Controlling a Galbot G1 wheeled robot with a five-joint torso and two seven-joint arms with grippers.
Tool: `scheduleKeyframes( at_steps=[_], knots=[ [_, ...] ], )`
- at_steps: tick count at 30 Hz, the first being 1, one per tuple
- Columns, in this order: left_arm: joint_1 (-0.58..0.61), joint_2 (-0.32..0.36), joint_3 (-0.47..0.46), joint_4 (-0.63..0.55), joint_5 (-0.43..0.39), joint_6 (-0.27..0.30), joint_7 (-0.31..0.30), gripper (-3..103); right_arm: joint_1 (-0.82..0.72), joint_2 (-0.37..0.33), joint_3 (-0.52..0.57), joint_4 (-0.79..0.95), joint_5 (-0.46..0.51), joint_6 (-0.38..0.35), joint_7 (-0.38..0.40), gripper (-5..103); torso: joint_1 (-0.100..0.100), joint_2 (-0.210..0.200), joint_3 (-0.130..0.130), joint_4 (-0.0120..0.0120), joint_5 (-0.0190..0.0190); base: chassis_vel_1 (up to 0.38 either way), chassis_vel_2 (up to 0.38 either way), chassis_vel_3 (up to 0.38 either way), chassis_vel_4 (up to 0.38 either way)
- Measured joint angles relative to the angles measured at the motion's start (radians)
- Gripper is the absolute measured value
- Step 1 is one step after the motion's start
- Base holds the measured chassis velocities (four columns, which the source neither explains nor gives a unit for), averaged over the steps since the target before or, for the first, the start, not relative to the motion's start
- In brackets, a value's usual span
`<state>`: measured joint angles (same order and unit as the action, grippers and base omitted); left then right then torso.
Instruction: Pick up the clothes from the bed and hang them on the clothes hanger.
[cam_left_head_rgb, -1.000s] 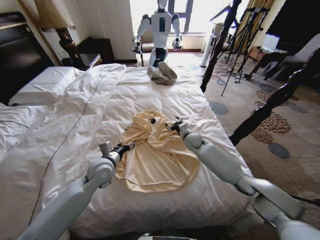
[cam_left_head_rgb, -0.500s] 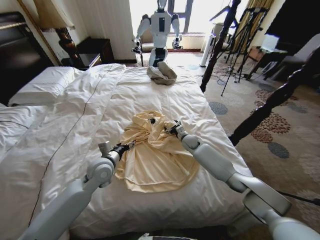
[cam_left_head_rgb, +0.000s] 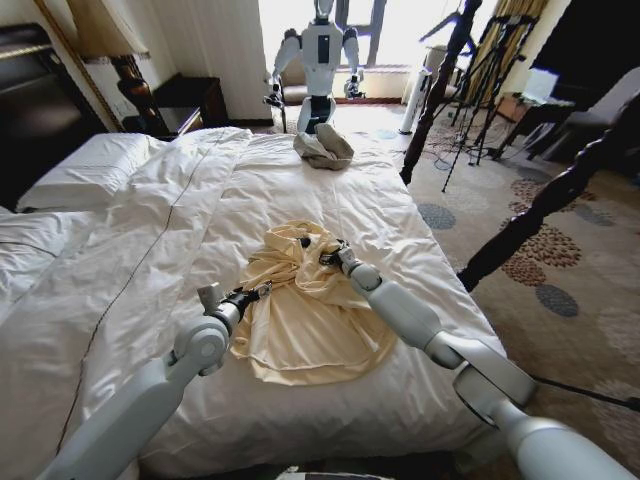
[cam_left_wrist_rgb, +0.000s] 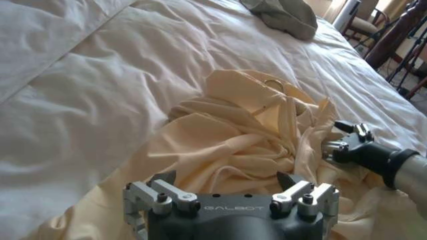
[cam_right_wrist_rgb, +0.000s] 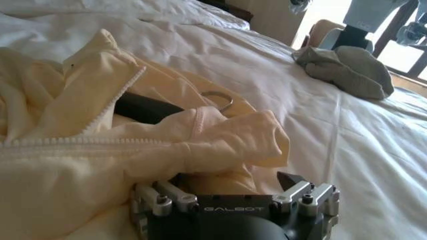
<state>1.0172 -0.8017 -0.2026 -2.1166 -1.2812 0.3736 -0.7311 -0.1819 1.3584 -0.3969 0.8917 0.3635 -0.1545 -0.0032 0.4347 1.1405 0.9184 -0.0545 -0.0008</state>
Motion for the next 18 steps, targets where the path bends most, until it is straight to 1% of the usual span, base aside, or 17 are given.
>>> scheduleKeyframes(
  at_steps=[1, 2, 4, 6, 7, 8, 11, 12, 14, 15, 17, 18],
  knots=[
    [0.0, 0.0, 0.0, 0.0, 0.0, 0.0, 0.0, 100, 0.0, 0.0, 0.0, 0.0, 0.0, 0.0, 0.0, 96, 0.0, 0.0, 0.0, 0.0, 0.0, 0.0, 0.0, 0.0, 0.0],
    [0.003, -0.001, 0.0, 0.001, 0.0, 0.0, 0.0, 100, 0.008, 0.015, 0.002, -0.022, -0.002, 0.0, -0.012, 94, 0.0, 0.0, 0.0, 0.0, 0.0001, 0.0, 0.0, 0.0, 0.0],
    [0.005, -0.002, 0.0, 0.001, 0.0, 0.0, 0.0, 100, 0.015, 0.027, 0.004, -0.039, -0.002, -0.003, -0.023, 94, 0.0, 0.0, 0.0, 0.0, 0.0002, 0.0, 0.0, 0.0, 0.0],
    [0.01, -0.002, 0.0, 0.001, 0.0, 0.0, 0.0, 100, 0.03, 0.051, 0.011, -0.081, 0.0, -0.004, -0.048, 86, 0.0, 0.0, 0.0, 0.0, 0.0002, 0.0, 0.0, 0.0, 0.0],
    [0.011, -0.003, -0.001, 0.001, 0.0, 0.0, 0.0, 100, 0.035, 0.059, 0.013, -0.096, 0.001, -0.004, -0.057, 81, 0.0, 0.0, 0.0, 0.0, 0.0002, 0.0, 0.0, 0.0, 0.0],
    [0.011, -0.003, -0.001, 0.001, 0.0, 0.0, 0.0, 100, 0.035, 0.059, 0.013, -0.096, 0.001, -0.004, -0.057, 81, 0.0, 0.0, 0.0, 0.0, 0.0002, 0.0, 0.0, 0.0, 0.0],
    [0.016, -0.007, -0.001, 0.001, 0.0, -0.001, 0.0, 100, 0.058, 0.084, 0.025, -0.148, 0.027, -0.014, -0.102, 65, 0.0, 0.0, 0.0, 0.0003, 0.0003, 0.0, 0.0, 0.0, 0.0],
    [0.016, -0.007, -0.001, 0.001, 0.0, -0.001, 0.0, 100, 0.058, 0.084, 0.025, -0.148, 0.027, -0.014, -0.102, 65, 0.0, 0.0, 0.0, 0.0003, 0.0003, 0.0, 0.0, 0.0, 0.0],
    [0.019, -0.007, -0.001, 0.002, 0.0, -0.001, -0.001, 100, 0.068, 0.084, 0.027, -0.155, 0.046, -0.043, -0.15, 54, 0.0, 0.0, 0.0, 0.0001, 0.0003, 0.0, 0.0, 0.0, 0.0],
    [0.019, -0.007, -0.001, 0.002, 0.0, -0.001, -0.001, 100, 0.068, 0.084, 0.027, -0.155, 0.046, -0.043, -0.15, 54, 0.0, 0.0, 0.0, 0.0001, 0.0003, 0.0, 0.0, 0.0, 0.0],
    [0.019, -0.007, -0.001, 0.002, 0.0, -0.002, -0.001, 100, 0.07, 0.074, 0.026, -0.142, 0.076, -0.089, -0.18, 43, 0.0, 0.0, 0.0, 0.0, 0.0003, 0.0, 0.0, 0.0, 0.0],
    [0.019, -0.007, -0.001, 0.002, 0.0, -0.002, -0.001, 100, 0.07, 0.074, 0.026, -0.142, 0.079, -0.093, -0.183, 43, 0.0, 0.0, 0.0, 0.0, 0.0003, 0.0, 0.0, 0.0, 0.0]
  ],
)
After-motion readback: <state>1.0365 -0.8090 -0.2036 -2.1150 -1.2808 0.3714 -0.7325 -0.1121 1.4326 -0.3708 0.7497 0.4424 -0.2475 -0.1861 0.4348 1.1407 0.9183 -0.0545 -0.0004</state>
